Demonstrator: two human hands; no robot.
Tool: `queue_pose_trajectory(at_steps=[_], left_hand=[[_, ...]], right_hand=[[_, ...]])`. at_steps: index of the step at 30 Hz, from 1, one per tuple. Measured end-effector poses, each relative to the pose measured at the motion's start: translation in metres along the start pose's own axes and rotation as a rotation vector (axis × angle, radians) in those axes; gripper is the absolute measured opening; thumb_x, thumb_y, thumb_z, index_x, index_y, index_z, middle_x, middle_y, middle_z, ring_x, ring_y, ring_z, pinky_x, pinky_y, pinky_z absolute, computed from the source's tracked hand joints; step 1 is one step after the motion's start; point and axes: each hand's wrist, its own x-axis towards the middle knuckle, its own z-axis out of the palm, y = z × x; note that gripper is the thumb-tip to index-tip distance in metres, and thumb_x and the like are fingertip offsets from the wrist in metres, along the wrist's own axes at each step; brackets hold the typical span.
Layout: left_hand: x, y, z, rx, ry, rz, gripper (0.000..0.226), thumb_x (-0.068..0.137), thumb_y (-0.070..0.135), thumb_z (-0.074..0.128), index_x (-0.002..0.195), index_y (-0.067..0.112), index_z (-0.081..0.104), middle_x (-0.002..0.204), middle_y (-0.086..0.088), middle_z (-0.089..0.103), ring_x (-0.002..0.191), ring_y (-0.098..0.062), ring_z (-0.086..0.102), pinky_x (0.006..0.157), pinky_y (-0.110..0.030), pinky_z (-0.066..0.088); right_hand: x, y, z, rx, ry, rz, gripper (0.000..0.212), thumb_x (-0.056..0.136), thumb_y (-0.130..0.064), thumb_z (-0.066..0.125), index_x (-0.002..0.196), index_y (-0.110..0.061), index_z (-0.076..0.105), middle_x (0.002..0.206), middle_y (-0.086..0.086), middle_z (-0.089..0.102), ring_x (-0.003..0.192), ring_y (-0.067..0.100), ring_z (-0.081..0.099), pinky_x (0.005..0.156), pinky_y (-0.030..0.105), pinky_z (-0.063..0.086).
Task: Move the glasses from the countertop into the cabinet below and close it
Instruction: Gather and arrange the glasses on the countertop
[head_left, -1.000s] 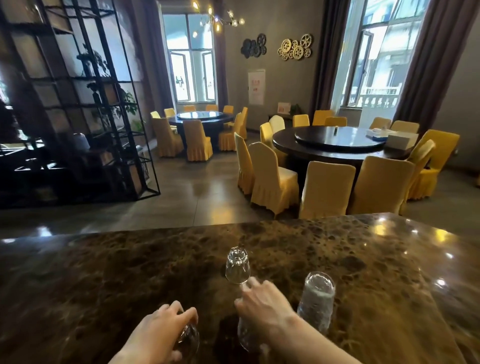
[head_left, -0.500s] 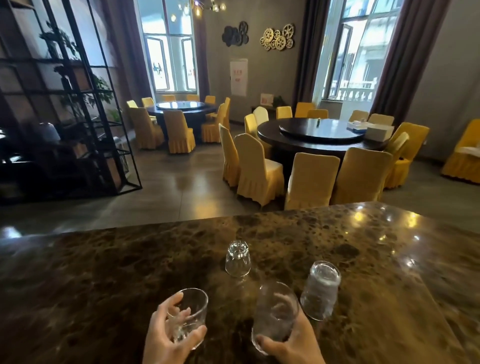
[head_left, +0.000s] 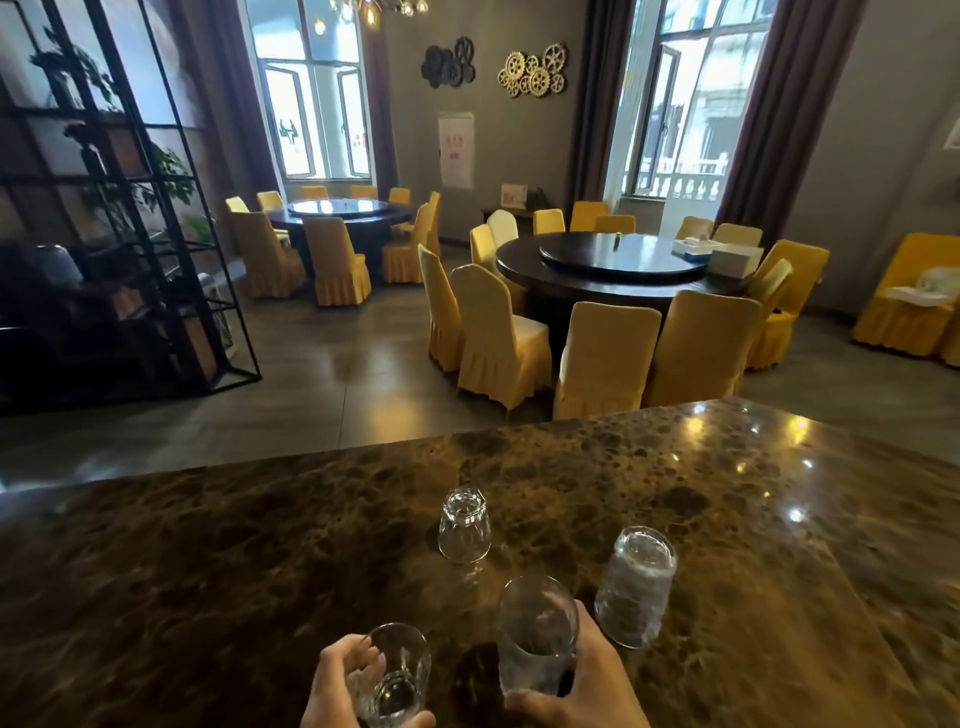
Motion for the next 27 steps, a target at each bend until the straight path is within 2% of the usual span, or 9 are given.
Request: queue_pose_trajectory(at_steps=[3, 5, 8, 10, 12, 15, 20, 24, 27], left_hand=[[-0.003, 0.022, -0.02, 0.304, -0.164, 0.156, 0.063, 0.085, -0.01, 0.069, 0.139, 0.005, 0.041, 0.142, -0.02, 0.044, 0.138, -0.035, 0.039, 0.11, -0.036, 0.034], [0.006, 0.033, -0.017, 0.407, 0.012, 0.208, 0.064, 0.089, 0.005, 0.07, 0.145, 0.001, 0.04, 0.145, -0.023, 0.045, 0.134, -0.039, 0.042, 0.112, -0.043, 0.031], [0.017, 0.071, 0.002, 0.581, 0.3, 0.518, 0.064, 0.085, 0.037, 0.074, 0.141, 0.02, 0.048, 0.136, 0.003, 0.051, 0.121, -0.015, 0.053, 0.101, -0.042, 0.044], [0.039, 0.1, 0.012, 0.795, 0.223, 0.669, 0.07, 0.08, 0.056, 0.071, 0.14, 0.03, 0.048, 0.139, 0.012, 0.045, 0.127, -0.008, 0.045, 0.102, -0.042, 0.044], [0.07, 0.128, 0.036, 1.019, 0.137, 0.746, 0.071, 0.081, 0.066, 0.066, 0.142, 0.036, 0.044, 0.146, 0.012, 0.04, 0.139, -0.011, 0.032, 0.116, -0.045, 0.03], [0.111, 0.138, 0.084, 1.448, -0.045, 0.763, 0.079, 0.081, 0.07, 0.061, 0.149, 0.043, 0.031, 0.16, 0.006, 0.023, 0.151, -0.02, 0.004, 0.122, -0.052, -0.004], [0.155, 0.118, 0.124, 1.933, -0.338, 0.667, 0.084, 0.088, 0.032, 0.071, 0.156, 0.036, 0.021, 0.167, -0.005, -0.002, 0.151, -0.033, -0.012, 0.12, -0.06, -0.006], [0.175, 0.1, 0.133, 2.217, -0.404, 0.707, 0.07, 0.093, 0.014, 0.065, 0.153, 0.023, 0.031, 0.163, -0.017, 0.018, 0.15, -0.04, 0.008, 0.121, -0.057, 0.007], [0.181, 0.087, 0.132, 2.337, -0.387, 0.789, 0.061, 0.092, 0.013, 0.066, 0.147, 0.016, 0.039, 0.153, -0.024, 0.034, 0.144, -0.047, 0.022, 0.118, -0.06, 0.018]], right_hand=[[-0.005, -0.01, -0.031, -0.166, -0.092, -0.032, 0.105, 0.057, -0.05, 0.094, 0.144, -0.051, 0.036, 0.137, -0.03, 0.05, 0.125, -0.009, 0.05, 0.107, 0.02, 0.043], [-0.006, -0.023, -0.063, -0.442, -0.098, -0.088, 0.092, 0.065, -0.04, 0.084, 0.139, -0.061, 0.034, 0.13, -0.032, 0.048, 0.117, -0.006, 0.056, 0.101, 0.019, 0.047], [0.006, -0.051, -0.099, -0.784, 0.068, -0.287, 0.081, 0.065, -0.032, 0.087, 0.135, -0.051, 0.051, 0.125, -0.023, 0.056, 0.111, 0.004, 0.06, 0.091, 0.027, 0.057], [0.025, -0.065, -0.108, -1.016, -0.006, -0.319, 0.085, 0.074, -0.034, 0.085, 0.147, -0.043, 0.041, 0.147, -0.012, 0.046, 0.137, 0.016, 0.044, 0.116, 0.033, 0.036], [0.05, -0.067, -0.111, -1.176, -0.169, -0.296, 0.094, 0.083, -0.031, 0.079, 0.157, -0.038, 0.022, 0.168, 0.0, 0.015, 0.156, 0.028, 0.005, 0.124, 0.044, 0.003], [0.082, -0.055, -0.104, -1.389, -0.399, -0.234, 0.087, 0.091, -0.027, 0.07, 0.159, -0.036, 0.016, 0.169, 0.01, -0.007, 0.153, 0.036, -0.017, 0.122, 0.061, -0.005], [0.096, -0.031, -0.087, -1.631, -0.605, -0.174, 0.058, 0.101, -0.035, 0.057, 0.153, -0.022, 0.037, 0.163, 0.023, 0.023, 0.15, 0.048, 0.014, 0.115, 0.072, 0.013], [0.092, -0.03, -0.088, -1.774, -0.601, -0.302, 0.043, 0.104, -0.029, 0.053, 0.14, -0.004, 0.051, 0.135, 0.031, 0.051, 0.123, 0.053, 0.045, 0.099, 0.065, 0.041], [0.09, -0.038, -0.089, -1.796, -0.641, -0.326, 0.039, 0.105, -0.027, 0.052, 0.132, 0.0, 0.058, 0.125, 0.029, 0.058, 0.112, 0.049, 0.052, 0.093, 0.059, 0.045]])
